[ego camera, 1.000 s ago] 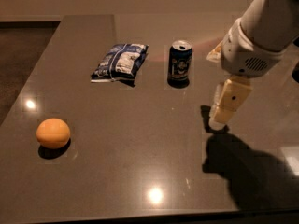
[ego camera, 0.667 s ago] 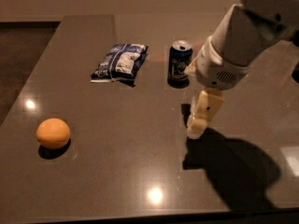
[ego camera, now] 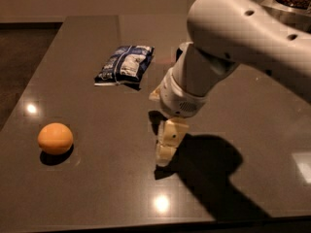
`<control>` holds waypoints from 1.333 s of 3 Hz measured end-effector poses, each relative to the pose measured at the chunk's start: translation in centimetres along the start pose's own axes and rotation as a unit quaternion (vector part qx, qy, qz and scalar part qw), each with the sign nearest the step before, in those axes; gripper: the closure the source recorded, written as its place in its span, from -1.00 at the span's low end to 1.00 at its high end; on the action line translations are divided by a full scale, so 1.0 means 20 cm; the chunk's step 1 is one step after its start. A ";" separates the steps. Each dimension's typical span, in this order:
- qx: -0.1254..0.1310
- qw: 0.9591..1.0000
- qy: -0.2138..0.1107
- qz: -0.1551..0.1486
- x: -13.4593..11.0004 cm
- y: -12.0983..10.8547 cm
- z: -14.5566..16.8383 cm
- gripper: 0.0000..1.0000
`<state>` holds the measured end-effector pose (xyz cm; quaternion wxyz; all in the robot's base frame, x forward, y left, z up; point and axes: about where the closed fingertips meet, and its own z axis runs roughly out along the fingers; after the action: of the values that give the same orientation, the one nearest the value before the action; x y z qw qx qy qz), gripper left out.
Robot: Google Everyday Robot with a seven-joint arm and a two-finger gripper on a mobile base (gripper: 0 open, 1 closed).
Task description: Pick orange
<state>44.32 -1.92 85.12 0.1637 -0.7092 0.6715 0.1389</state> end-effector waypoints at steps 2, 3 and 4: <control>-0.040 0.994 -0.067 -0.071 -0.42 0.01 0.25 -1.00; -0.045 0.992 -0.086 -0.079 -0.57 -0.01 0.28 -1.00; -0.054 0.990 -0.100 -0.087 -0.69 0.00 0.34 -1.00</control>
Offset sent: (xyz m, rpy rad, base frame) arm -0.0055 0.1339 -0.0106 0.1811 0.0307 0.2229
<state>43.66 13.42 84.78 0.2028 -0.7554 0.5788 0.2307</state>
